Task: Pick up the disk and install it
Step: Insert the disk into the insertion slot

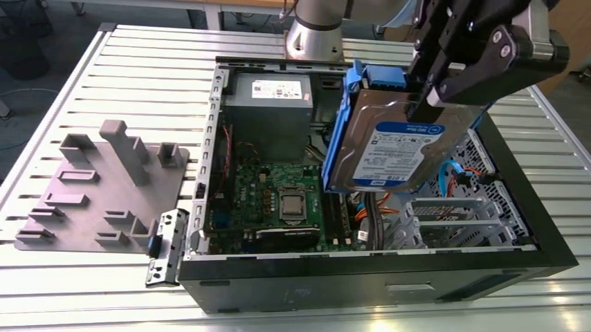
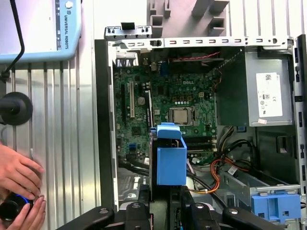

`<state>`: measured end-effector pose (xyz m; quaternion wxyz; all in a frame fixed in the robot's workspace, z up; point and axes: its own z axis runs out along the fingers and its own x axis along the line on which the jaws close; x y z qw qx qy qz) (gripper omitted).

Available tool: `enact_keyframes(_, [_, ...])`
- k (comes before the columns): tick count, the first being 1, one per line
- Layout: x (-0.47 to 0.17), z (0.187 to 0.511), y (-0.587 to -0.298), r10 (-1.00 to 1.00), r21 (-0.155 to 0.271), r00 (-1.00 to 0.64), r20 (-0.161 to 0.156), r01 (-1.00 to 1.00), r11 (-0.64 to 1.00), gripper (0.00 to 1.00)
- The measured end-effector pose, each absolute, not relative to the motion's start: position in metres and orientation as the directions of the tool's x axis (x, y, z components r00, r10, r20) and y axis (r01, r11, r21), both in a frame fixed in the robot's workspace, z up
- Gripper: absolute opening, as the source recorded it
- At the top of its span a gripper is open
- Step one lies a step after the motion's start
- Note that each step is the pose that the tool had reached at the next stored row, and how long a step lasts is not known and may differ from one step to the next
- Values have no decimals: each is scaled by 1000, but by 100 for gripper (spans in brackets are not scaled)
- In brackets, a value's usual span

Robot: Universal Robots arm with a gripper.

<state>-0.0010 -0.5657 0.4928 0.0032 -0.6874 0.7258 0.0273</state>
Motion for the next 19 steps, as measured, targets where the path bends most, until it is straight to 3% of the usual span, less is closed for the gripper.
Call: enact_keyframes(19, [0,479,-570,-998,34,-54,-44,-998,52,35])
